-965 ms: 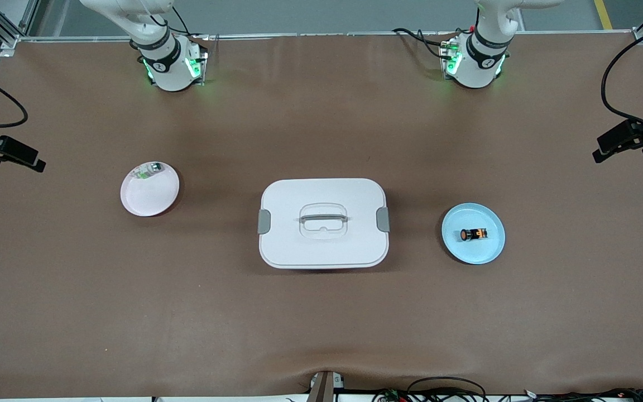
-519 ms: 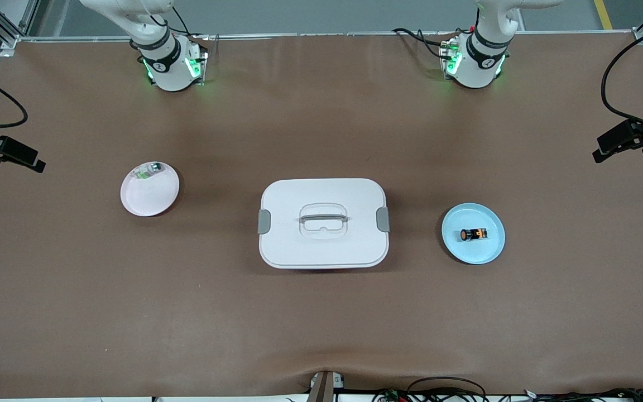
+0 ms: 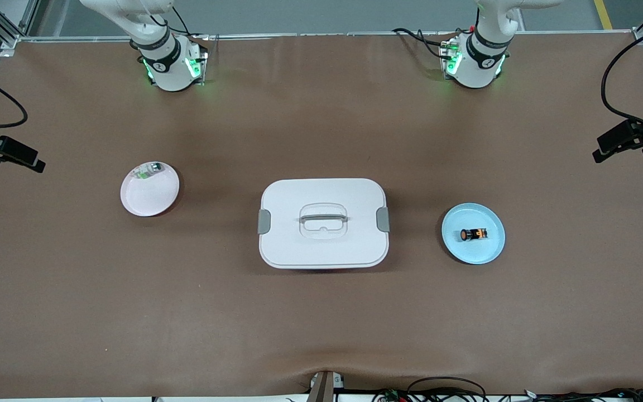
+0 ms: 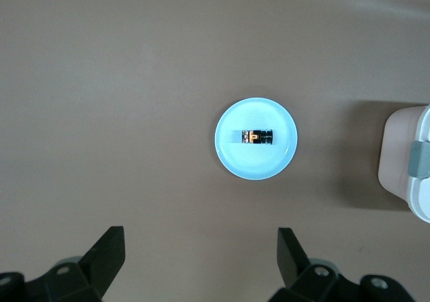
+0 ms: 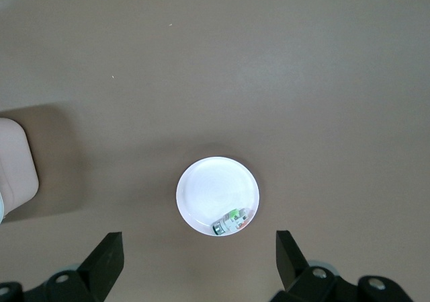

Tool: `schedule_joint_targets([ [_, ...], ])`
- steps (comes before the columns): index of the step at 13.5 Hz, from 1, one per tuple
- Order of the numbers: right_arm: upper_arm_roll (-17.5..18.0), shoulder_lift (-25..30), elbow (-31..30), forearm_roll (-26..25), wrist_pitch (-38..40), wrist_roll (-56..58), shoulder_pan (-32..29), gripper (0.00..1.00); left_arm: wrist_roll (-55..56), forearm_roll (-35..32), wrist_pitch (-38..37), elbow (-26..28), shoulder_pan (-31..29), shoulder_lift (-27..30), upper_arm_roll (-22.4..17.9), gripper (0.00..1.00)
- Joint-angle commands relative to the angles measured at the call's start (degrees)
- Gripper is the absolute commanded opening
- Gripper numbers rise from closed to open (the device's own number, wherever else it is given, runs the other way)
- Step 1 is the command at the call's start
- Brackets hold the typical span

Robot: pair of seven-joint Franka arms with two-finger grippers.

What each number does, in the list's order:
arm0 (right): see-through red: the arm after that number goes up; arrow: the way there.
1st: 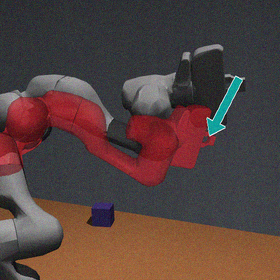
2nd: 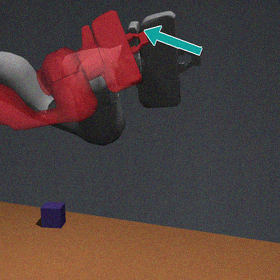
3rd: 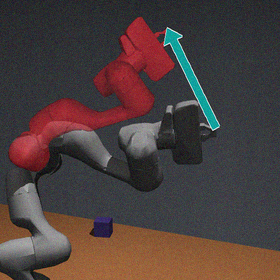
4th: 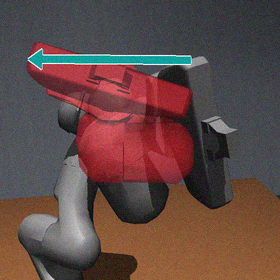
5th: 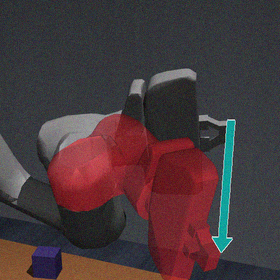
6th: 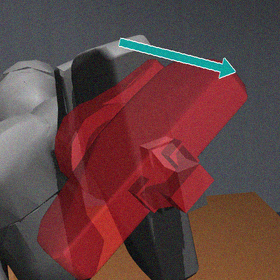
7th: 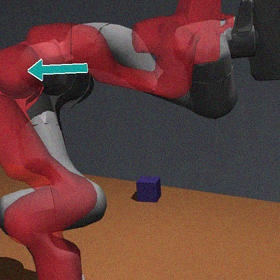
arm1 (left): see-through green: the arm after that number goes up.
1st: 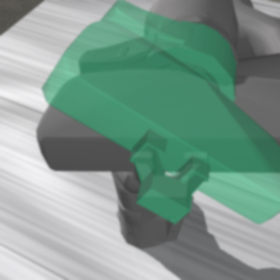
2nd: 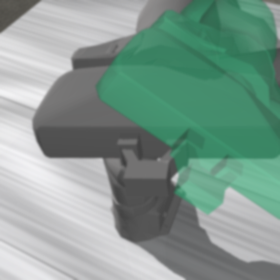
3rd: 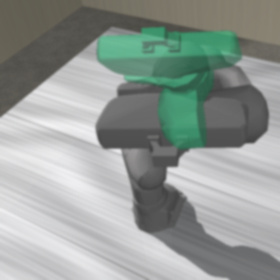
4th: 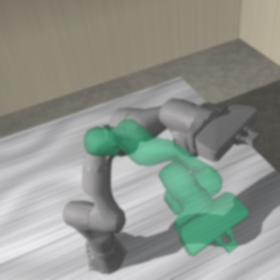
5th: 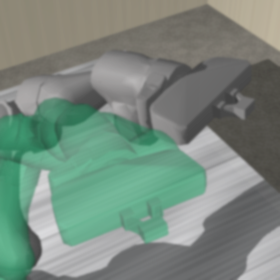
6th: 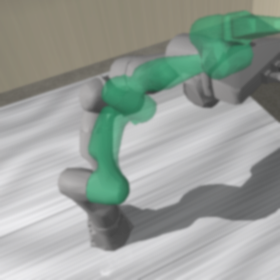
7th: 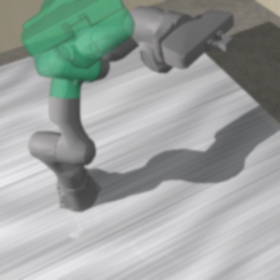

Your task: Transfer orange switch to right arm and place

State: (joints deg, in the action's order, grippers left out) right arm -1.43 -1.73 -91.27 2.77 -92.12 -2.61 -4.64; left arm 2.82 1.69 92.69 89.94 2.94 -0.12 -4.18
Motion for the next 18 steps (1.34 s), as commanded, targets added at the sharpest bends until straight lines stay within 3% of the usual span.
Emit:
schedule_joint_targets([
  [1,0.19,1.29,-1.28,-0.66,-1.04,0.59,-0.02,1.0,0.69,0.95,-0.76,-0.9,0.14,-0.14,0.05,1.0],
  [6,0.46,1.38,-1.2,-1.45,-1.92,0.5,0.5,1.0,1.04,0.94,-4.6,0.15,0.84,-0.58,1.81,1.0],
  [9,0.37,1.29,-0.76,-1.45,-4.55,0.5,0.68,1.0,0.96,1.64,-3.14,3.13,0.93,-2.07,1.98,1.0],
  [11,0.28,1.29,-0.58,-1.37,-6.05,0.5,0.5,1.0,0.78,5.5,1.15,6.98,0.75,-2.86,1.89,1.0],
  [16,0.19,1.38,-0.84,-1.37,-3.86,0.15,0.24,1.0,0.08,5.69,18.28,21.57,1.02,-2.86,2.16,1.0],
  [18,0.19,1.47,-0.84,-1.37,-3.42,0.32,0.41,1.0,0.08,5.34,24.61,24.84,1.1,-4.87,2.68,1.0],
])
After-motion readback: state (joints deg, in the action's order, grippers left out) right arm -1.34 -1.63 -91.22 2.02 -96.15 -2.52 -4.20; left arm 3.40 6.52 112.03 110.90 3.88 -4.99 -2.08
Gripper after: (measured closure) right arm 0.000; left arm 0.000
